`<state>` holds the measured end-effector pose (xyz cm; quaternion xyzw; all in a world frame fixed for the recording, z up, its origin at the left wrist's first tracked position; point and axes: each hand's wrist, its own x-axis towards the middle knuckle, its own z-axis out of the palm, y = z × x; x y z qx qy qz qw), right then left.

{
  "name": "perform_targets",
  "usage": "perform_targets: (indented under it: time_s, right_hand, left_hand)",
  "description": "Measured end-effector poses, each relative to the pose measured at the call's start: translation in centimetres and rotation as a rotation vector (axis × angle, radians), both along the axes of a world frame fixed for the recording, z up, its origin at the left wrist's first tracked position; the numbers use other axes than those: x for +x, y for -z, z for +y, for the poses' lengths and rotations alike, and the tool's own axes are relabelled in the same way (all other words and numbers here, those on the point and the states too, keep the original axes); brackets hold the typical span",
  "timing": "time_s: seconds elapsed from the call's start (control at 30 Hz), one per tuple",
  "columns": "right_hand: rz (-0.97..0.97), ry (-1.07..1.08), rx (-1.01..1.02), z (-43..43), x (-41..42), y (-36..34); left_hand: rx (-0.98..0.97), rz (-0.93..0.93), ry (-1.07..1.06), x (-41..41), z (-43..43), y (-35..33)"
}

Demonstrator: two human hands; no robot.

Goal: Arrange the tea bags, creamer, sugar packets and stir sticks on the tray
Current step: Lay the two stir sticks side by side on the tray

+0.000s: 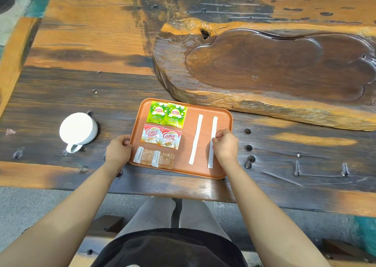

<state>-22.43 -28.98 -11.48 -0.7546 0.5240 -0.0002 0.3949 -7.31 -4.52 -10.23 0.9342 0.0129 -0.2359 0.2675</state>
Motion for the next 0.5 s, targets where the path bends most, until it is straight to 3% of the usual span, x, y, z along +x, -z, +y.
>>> perform_targets:
  time_s: [0.5]
  right_hand:
    - [-0.042, 0.089, 0.029, 0.27, -0.02, -0.1]
  left_hand:
    - [-0.047, 0.012, -0.001, 0.29, 0.42, 0.53]
